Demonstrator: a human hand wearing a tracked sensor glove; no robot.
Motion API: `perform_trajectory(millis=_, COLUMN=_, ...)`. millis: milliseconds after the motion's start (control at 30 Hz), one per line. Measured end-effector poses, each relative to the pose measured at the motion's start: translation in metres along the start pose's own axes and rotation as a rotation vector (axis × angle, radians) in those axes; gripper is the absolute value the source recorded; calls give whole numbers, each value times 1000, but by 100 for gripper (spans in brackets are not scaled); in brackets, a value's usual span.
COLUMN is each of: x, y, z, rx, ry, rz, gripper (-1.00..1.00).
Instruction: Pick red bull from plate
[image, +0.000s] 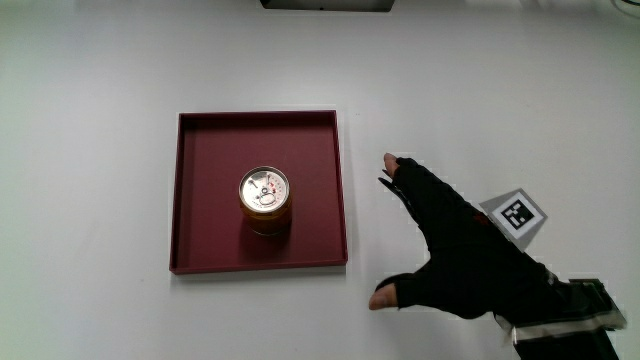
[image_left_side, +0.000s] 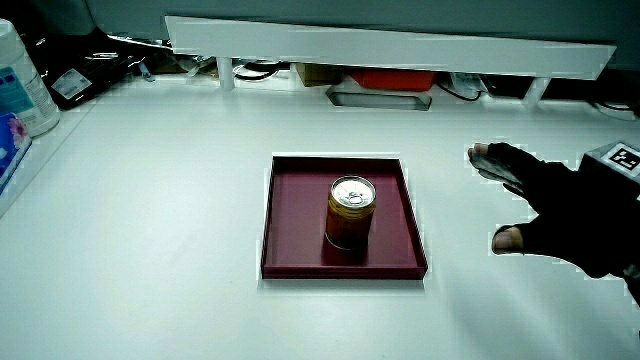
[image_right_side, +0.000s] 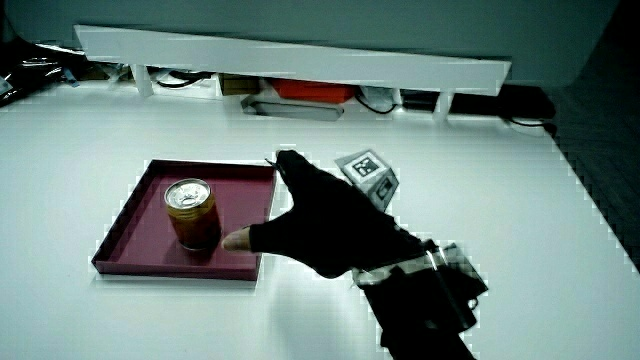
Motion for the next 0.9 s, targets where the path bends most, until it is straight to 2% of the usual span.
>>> perform_trajectory(millis=33, x=2, y=1, z=0, rx=-11, ry=-33, rz=-67, gripper=0)
perform_trajectory(millis=67, x=-1, y=3, z=-1, rx=-15, ry=14, rz=-120, gripper=0)
perform_trajectory(millis=100, x=-2, y=5, z=-3, rx=-23, ry=27, rz=-166, gripper=0)
perform_trajectory(millis=267, x=-19, y=23, z=-11, rx=-46, ry=186, rz=-257, gripper=0)
perform_trajectory(millis=300, x=-5, y=30, z=-13, rx=-51, ry=113, rz=-198, gripper=0)
perform_trajectory(millis=333, x=-8, y=33, z=-15, rx=-51, ry=151, rz=-184, gripper=0)
perform_trajectory(millis=367, x=-6, y=37, z=-18, rx=-51, ry=158, rz=-160, gripper=0)
perform_trajectory(millis=400, x=-4, y=41, z=-19, rx=-52, ry=149, rz=-175, gripper=0)
perform_trajectory(millis=433, x=-13, y=42, z=-22, rx=-57, ry=215, rz=-204, gripper=0)
perform_trajectory(millis=467, x=-8, y=47, z=-25, rx=-63, ry=204, rz=-199, gripper=0)
perform_trajectory(millis=533, x=-9, y=56, z=-30, rx=-72, ry=240, rz=-186, gripper=0)
perform_trajectory(millis=567, x=-2, y=62, z=-34, rx=-72, ry=213, rz=-153, gripper=0)
perform_trajectory(millis=600, x=-3, y=66, z=-36, rx=-71, ry=206, rz=-161, gripper=0)
perform_trajectory(millis=633, x=-2, y=70, z=-38, rx=-69, ry=217, rz=-135, gripper=0)
perform_trajectory(millis=667, x=4, y=75, z=-40, rx=-73, ry=201, rz=-120, gripper=0)
perform_trajectory(millis=767, x=8, y=85, z=-47, rx=-82, ry=220, rz=-139, gripper=0)
perform_trajectory(millis=900, x=17, y=100, z=-56, rx=-83, ry=221, rz=-115, gripper=0)
